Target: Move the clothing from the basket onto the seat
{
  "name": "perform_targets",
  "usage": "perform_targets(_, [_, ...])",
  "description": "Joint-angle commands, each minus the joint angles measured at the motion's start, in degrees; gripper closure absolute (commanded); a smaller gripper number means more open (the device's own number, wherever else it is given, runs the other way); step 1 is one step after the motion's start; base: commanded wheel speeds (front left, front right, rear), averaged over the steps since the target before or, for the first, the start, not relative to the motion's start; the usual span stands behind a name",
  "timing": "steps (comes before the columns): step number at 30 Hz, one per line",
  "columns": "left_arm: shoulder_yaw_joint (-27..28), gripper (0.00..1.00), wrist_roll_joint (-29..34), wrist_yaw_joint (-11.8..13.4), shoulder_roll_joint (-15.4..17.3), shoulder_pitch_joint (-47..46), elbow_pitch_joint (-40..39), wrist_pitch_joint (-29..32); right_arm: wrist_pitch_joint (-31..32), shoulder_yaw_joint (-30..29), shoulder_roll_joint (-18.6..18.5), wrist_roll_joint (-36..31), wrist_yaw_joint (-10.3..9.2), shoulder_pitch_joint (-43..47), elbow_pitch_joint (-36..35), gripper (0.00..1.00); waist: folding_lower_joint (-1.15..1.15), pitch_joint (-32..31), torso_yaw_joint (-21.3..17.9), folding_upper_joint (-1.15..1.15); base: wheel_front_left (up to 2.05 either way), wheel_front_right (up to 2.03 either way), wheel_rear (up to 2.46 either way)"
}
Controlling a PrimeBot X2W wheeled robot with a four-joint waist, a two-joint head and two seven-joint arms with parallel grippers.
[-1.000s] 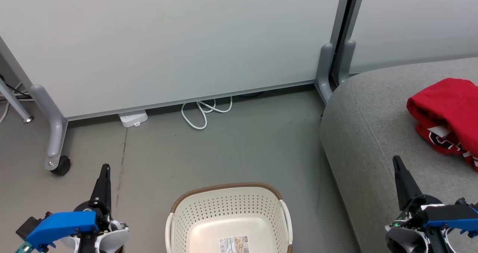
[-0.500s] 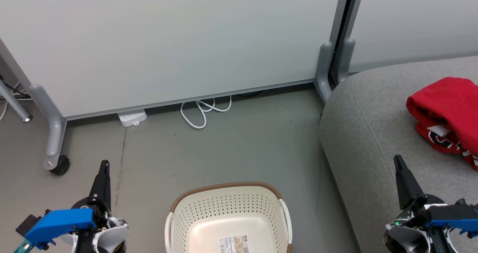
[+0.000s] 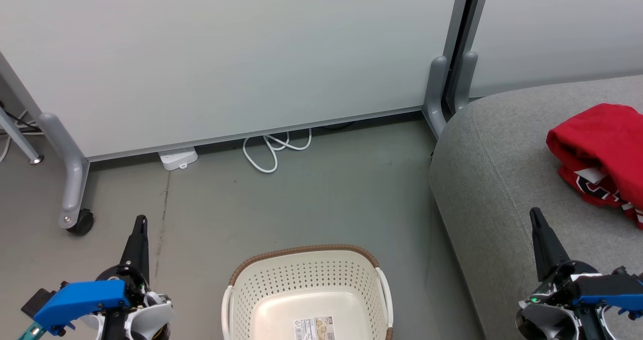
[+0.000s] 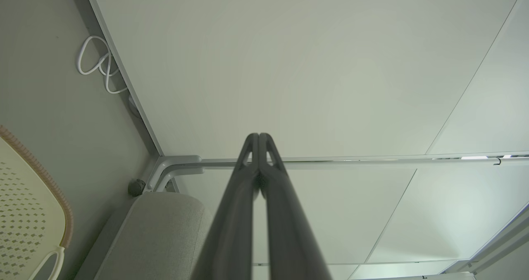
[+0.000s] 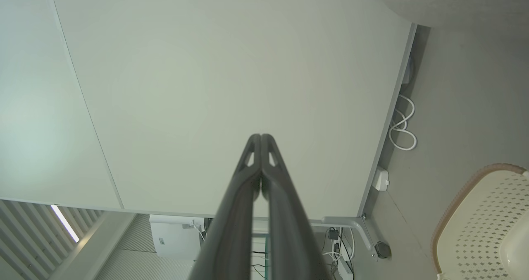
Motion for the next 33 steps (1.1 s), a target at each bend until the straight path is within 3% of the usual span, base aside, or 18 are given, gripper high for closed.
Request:
perform_targets(1, [0.17, 1.00, -0.11, -0.51, -0.09, -0.57, -0.21, 0.27, 0.16, -0.09, -0.27, 0.15, 0.02, -0.66, -0.12, 1.00, 0.00, 0.00, 0.00, 0.00, 0.00, 0.00, 0.00])
perform_targets(33, [0.12, 1.00, -0.15, -0.51, -0.09, -0.57, -0.21, 0.23, 0.15, -0.08, -0.27, 0.16, 0.02, -0.65, -0.12, 1.00, 0.00, 0.00, 0.00, 0.00, 0.00, 0.00, 0.00])
